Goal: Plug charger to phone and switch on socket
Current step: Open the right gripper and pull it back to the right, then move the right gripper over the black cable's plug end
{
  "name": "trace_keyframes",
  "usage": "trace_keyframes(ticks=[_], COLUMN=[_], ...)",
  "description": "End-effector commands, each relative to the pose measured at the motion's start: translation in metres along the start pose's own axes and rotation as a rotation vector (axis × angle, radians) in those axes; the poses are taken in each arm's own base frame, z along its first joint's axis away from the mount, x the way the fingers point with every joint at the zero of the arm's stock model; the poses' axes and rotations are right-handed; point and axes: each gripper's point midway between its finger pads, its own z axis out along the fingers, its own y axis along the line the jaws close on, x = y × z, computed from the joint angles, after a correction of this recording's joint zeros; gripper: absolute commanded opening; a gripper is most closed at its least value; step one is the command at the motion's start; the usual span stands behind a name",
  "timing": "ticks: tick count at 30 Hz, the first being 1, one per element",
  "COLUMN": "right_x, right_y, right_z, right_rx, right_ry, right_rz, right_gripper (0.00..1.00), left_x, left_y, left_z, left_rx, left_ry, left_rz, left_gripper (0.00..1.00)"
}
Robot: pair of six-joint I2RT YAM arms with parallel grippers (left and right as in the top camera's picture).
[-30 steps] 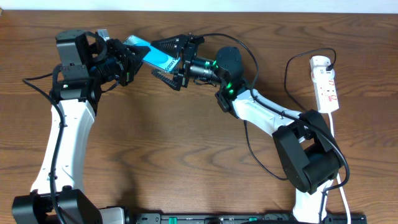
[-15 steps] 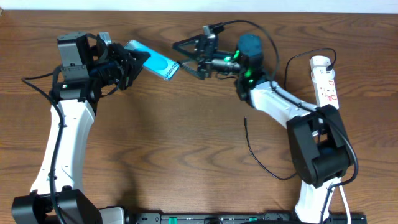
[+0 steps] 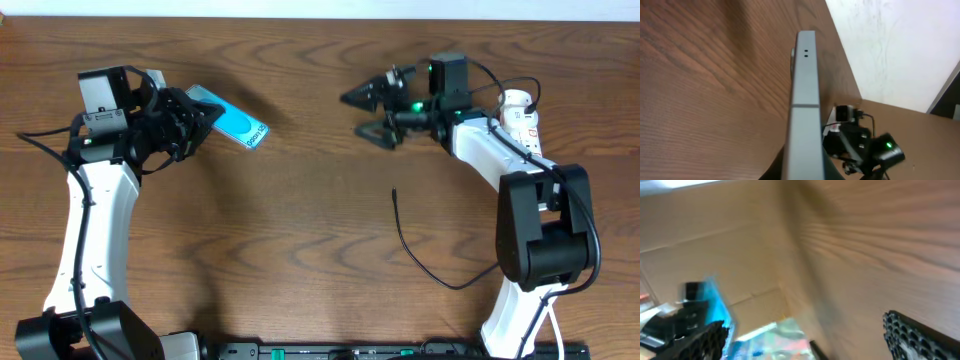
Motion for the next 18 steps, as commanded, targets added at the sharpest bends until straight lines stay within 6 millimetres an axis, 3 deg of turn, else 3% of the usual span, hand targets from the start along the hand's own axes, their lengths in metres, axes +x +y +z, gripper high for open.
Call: trace_keyframes(ticks=[1,6,12,18], right_x=[-0.006,-0.001,0.011,0.039], right_y=[-0.021,-0.039,-0.023,-0.023], right_z=[-0.009,-0.039,-0.095,-0.129], right_rx=[0.168,0.432,0.734,0.965], right_ry=[-0.065,-0.105,-0.207,-0.246], right_rz=[-0.187,-0.196,-0.259,-0.289], right_gripper=[0.99,0.99,0.99,0.99], left_x=[0.0,0.002,0.008,0.025], left_y=[-0.011,-0.01,-0.004,0.004], left_z=[-0.007,-0.007,-0.006,0.004], left_rx=[0.024,0.018,0.002,-0.003], left_ry=[-0.005,0.0,0.027,0.102], left_rz=[0.077,0.106,0.127,0.165], left_gripper=[0.07,0.07,0.07,0.08])
